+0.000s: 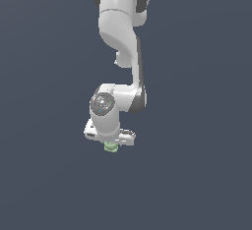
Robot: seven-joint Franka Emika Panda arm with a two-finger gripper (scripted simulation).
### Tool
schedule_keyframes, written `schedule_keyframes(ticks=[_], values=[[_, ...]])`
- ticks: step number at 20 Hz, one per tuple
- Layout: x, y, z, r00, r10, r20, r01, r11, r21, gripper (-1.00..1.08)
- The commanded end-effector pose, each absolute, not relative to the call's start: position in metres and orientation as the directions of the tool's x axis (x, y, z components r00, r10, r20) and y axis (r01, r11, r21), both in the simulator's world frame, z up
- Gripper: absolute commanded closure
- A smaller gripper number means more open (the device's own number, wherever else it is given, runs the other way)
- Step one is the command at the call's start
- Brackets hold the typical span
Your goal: Pick up the object and move it to a goal position.
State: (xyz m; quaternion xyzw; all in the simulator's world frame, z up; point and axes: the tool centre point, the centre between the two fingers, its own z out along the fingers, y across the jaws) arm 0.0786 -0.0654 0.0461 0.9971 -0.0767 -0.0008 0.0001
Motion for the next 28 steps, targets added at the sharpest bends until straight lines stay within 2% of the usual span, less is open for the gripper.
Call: schedule_keyframes(ticks=[1,8,28], values=[[0.079,-0.062,0.056,0.988,-0.152,0.0,-0.152,-0.988,0.0,1.08],[0.081,-0.041,0.106,0.988,-0.152,0.0,-0.152,-0.988,0.0,1.08],[0.091,0.042,0.316,0.988,-0.153,0.0,-0.153,-0.988,0.001,1.08]])
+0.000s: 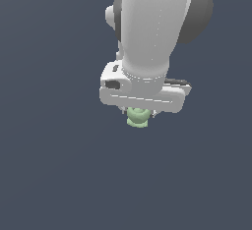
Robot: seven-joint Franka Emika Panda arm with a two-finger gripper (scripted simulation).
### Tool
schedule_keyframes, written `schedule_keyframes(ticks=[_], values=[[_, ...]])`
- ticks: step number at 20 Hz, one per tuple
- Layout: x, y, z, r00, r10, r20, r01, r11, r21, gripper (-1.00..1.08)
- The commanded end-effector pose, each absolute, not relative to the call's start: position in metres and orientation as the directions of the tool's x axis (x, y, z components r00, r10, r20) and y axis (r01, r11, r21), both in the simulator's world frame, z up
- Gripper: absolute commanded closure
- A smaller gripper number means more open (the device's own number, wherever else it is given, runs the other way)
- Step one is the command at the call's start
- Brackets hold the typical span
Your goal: Pick up the object and move it to a goal position.
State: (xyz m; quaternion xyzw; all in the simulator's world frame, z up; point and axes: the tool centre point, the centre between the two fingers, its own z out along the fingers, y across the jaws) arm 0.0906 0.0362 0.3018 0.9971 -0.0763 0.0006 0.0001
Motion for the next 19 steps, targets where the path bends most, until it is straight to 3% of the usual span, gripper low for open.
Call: schedule_keyframes(ticks=[1,10,19], values=[[0.092,0.045,0.324,0.988,-0.153,0.0,-0.153,-0.988,0.001,1.08],[0.097,0.063,0.368,0.988,-0.152,0.0,-0.152,-0.988,0.0,1.08],[0.099,0.067,0.378,0.988,-0.152,0.0,-0.152,-0.988,0.0,1.08]])
